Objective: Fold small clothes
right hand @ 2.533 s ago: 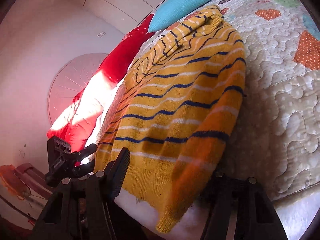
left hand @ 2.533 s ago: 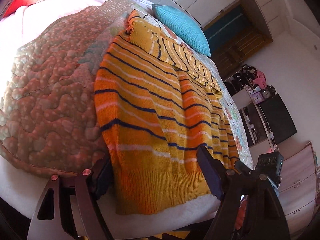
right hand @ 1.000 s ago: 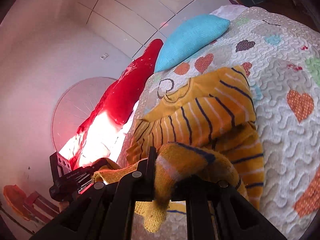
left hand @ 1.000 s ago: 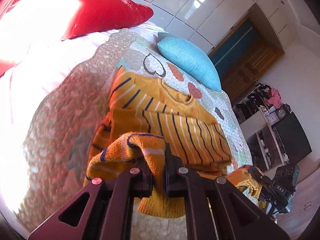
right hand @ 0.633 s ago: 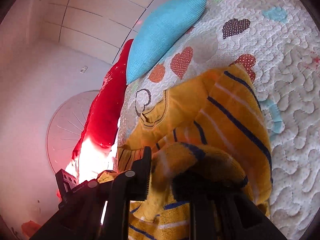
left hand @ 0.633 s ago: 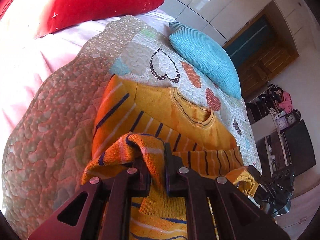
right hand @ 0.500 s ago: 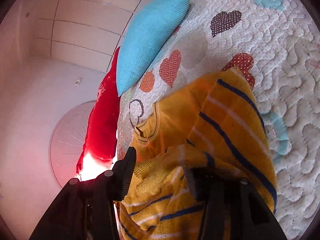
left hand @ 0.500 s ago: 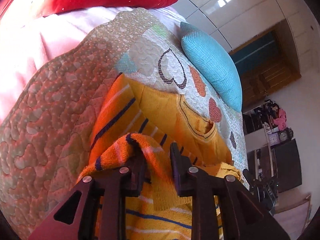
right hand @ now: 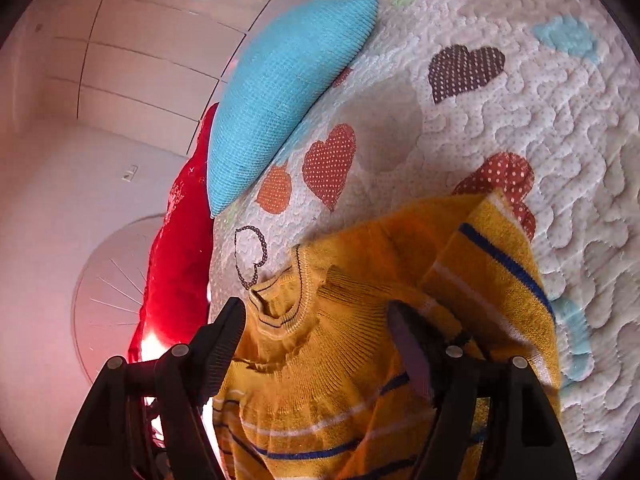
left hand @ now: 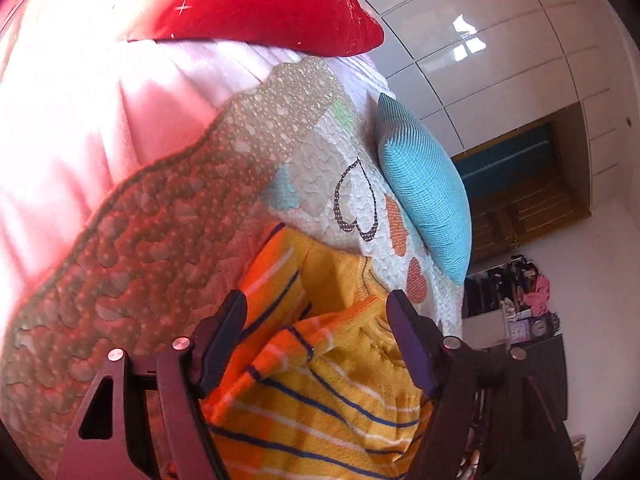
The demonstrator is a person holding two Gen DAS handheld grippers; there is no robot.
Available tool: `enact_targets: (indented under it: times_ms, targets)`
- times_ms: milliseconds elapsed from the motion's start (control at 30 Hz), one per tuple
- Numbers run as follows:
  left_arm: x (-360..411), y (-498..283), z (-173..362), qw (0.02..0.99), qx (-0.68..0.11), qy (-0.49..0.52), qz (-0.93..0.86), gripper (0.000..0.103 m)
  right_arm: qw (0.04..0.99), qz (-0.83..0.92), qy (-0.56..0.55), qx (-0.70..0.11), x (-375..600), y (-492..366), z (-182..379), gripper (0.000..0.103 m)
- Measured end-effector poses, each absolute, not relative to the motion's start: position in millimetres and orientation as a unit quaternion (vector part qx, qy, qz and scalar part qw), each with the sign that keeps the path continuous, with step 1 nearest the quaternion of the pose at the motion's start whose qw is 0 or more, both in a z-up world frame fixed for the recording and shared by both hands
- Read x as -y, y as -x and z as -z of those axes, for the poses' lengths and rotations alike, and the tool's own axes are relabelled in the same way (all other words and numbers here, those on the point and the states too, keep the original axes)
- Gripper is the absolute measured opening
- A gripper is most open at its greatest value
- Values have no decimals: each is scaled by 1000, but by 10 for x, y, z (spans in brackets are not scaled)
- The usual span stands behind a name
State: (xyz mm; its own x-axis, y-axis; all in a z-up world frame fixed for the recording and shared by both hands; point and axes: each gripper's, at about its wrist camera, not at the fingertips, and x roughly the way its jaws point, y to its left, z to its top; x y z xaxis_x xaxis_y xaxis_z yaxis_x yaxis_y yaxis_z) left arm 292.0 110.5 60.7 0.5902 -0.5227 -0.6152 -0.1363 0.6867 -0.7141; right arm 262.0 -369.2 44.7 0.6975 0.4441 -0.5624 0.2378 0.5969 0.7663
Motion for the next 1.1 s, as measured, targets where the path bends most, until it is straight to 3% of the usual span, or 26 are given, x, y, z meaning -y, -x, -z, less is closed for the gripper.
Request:
enact_targets:
  times_ms: [267, 333, 467, 600, 667, 700, 733, 867, 1100]
  targets:
    - [-1129, -2128, -657, 852, -437, 272, 92, 75, 882, -31, -209, -421, 3297, -2109, -994, 79]
    - [-1046, -1939, -558, 859, -442, 243, 94, 75, 888, -29, -148, -434, 3137, -1883, -973, 64]
    - [-744, -1756, -301, 887, -448, 106, 42, 75, 878, -55, -90, -468, 2876, -1494, -742, 62]
    - [-676, -1759, -100, 890, -452, 48, 12, 76, 852, 25, -33, -522, 3092, -1455, -334, 46]
    - [-730, -1761, -100, 892, -448, 56, 3, 77, 849, 64, -61, -520, 3385, -1447, -311, 46]
    - [-760, -1765, -87, 892, -448, 61, -1, 77, 844, 96, -65, -523, 3501, -1446, -314, 74]
    - [-787, -1775, -66, 891, -449, 68, -2, 77, 841, 128, -57, -523, 3586, -1439, -321, 84]
    - [-853, -1762, -51, 889, -449, 86, 3, 77, 852, 143, -36, -502, 3565, -1347, -568, 75]
    - [-1090, -1637, -195, 894, -434, 112, 6, 77, 902, 41, -15, -429, 2557, -1493, -1262, 73]
